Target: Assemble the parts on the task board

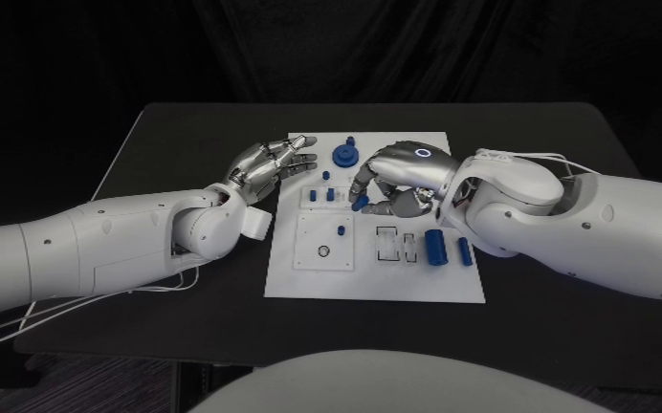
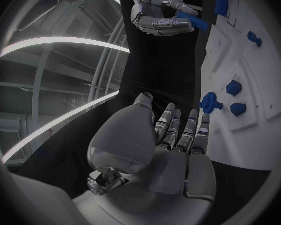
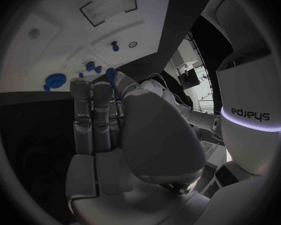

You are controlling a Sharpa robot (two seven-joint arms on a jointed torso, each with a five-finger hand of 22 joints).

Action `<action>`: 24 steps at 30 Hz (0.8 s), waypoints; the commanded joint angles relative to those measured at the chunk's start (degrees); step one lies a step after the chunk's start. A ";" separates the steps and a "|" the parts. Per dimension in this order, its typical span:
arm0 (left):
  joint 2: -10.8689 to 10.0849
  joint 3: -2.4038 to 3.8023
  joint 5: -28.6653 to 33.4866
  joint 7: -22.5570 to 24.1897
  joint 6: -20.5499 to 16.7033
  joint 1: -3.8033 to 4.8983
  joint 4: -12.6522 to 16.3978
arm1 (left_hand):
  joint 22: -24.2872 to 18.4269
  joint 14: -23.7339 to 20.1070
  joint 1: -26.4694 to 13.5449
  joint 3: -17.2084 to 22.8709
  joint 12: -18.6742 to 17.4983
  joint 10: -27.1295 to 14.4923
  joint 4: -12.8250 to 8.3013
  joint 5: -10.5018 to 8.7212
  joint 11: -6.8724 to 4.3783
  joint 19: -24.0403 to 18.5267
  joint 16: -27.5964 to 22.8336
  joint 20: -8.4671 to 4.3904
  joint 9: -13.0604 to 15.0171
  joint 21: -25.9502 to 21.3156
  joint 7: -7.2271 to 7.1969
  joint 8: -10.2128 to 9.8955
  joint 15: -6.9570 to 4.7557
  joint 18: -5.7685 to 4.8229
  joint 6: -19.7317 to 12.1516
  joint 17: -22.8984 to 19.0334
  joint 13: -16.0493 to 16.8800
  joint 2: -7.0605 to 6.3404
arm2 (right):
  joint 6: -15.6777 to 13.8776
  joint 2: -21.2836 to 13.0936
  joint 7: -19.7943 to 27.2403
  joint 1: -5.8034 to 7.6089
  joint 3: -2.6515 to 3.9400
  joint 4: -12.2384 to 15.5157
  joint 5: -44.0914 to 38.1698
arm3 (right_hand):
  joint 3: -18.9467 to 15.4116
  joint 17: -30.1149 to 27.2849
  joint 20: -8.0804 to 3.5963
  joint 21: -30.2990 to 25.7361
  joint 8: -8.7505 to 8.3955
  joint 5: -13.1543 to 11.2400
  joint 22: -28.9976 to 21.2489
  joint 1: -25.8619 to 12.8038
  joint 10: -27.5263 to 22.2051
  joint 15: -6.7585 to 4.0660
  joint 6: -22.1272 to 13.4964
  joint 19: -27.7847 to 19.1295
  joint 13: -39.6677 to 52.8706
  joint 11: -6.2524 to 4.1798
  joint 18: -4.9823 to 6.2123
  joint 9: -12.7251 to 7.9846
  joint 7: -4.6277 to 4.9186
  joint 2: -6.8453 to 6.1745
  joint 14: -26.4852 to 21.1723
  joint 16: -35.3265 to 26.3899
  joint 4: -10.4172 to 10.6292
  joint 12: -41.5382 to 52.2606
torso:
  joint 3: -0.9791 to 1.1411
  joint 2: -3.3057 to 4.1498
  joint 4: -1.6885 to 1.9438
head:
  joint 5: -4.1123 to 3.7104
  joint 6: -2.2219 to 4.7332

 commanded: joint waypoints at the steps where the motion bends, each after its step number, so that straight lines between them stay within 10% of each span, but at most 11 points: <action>1: 0.11 0.06 0.64 0.46 -0.26 -0.06 0.09 | 0.09 0.00 0.54 0.42 0.36 0.04 0.00 0.19 0.23 0.09 0.32 0.03 0.05 0.05 0.03 0.26 0.28 -0.68 0.28 0.08 0.07 0.15 | 3.04 2.08 -0.55 -0.69 0.02 0.07 -7.17 | 0.29 0.45 0.06 0.56 0.32 0.32 4.11 -0.61 0.17 -0.02 -0.14 0.47 -0.02 -0.06 -1.07 0.18 -0.26 0.32 0.68 0.54 -0.09 0.15 | 0.00 0.02 0.02 | 0.16 0.00; 24: 0.30 0.06 0.74 0.52 0.06 -0.06 0.10 | 0.63 -0.07 0.66 0.59 0.38 0.00 0.00 0.32 0.29 0.41 0.35 0.07 0.04 0.25 0.09 0.27 0.26 -0.62 0.22 0.07 0.06 0.36 | 7.13 10.97 -0.54 -4.98 0.03 -4.00 -13.32 | 0.57 0.10 0.03 0.37 0.39 0.58 4.03 -0.62 0.20 -0.03 -0.87 0.39 0.05 -0.07 -1.02 0.61 -0.19 0.37 0.46 0.35 -0.60 0.12 | -0.01 0.07 0.02 | 0.14 0.00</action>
